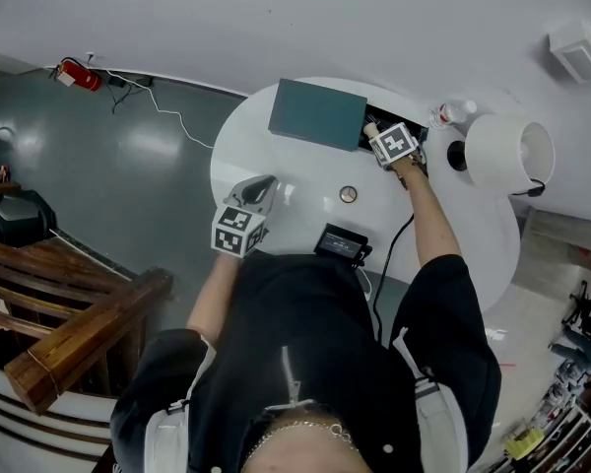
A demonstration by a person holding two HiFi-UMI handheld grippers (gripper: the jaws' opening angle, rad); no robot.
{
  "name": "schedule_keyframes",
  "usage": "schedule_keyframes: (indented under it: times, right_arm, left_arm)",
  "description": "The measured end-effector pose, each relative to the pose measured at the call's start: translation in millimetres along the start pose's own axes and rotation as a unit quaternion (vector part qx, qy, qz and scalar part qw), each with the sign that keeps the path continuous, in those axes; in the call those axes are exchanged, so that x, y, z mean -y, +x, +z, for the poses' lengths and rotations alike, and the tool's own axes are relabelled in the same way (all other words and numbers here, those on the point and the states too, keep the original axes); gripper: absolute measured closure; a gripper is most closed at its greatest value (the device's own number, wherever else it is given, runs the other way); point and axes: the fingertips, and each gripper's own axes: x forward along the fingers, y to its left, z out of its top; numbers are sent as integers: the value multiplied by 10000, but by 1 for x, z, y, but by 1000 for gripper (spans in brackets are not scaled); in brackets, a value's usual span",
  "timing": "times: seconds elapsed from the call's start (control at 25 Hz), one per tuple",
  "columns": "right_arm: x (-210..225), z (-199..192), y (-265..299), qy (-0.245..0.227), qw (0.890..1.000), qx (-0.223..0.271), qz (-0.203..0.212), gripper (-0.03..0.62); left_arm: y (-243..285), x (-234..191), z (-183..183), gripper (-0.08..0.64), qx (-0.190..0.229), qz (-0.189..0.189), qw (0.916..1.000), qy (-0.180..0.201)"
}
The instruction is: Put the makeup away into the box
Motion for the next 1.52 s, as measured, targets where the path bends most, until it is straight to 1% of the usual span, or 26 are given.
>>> schedule_keyframes:
  times: [0.08,0.16,0.28,0.44,0.64,0.84,0.96,1.08,1.24,1.36,1.52]
  right_arm:
    - [-4,-1,-1,56,10000,5,74,462]
    - [-4,0,-3,76,9999,107,41,460]
    - [3,4,-11,50,9994,314,-145,445]
    - [4,13,-32,95,9963,785,-325,445]
    - [-1,21,-66,9,9868,1504,-601,445]
    - [-23,13,-88,-106,9812,1862,-491,437]
    - [-40,6,-96,-312,9779,2031,-388,425]
    - [-59,-3,-98,-371,9781,2031,-258,420]
    - [-81,-18,-85,-413,9806,1912,-110,414]
    - [-104,-31,-67,-682,9825,1730,102,407]
    - [-141,-51,-40,-1151,9833,1340,437,402]
  left_arm:
    - [0,-1,-1,546,10,-1,10000,14]
    - [1,1,-1,546,6,-35,10000,23]
    - [4,6,3,546,3,-96,9999,54]
    - [7,10,3,546,-11,-180,9998,130]
    - [11,19,5,546,-57,-324,9993,197]
    - [17,32,6,546,-78,-515,9980,364]
    - [19,42,8,546,-97,-639,9967,481]
    - [20,49,9,546,-117,-739,9957,549]
    - [22,54,14,546,-60,-782,9950,624]
    - [21,55,10,546,-108,-817,9946,629]
    - [20,52,5,546,-144,-798,9949,603]
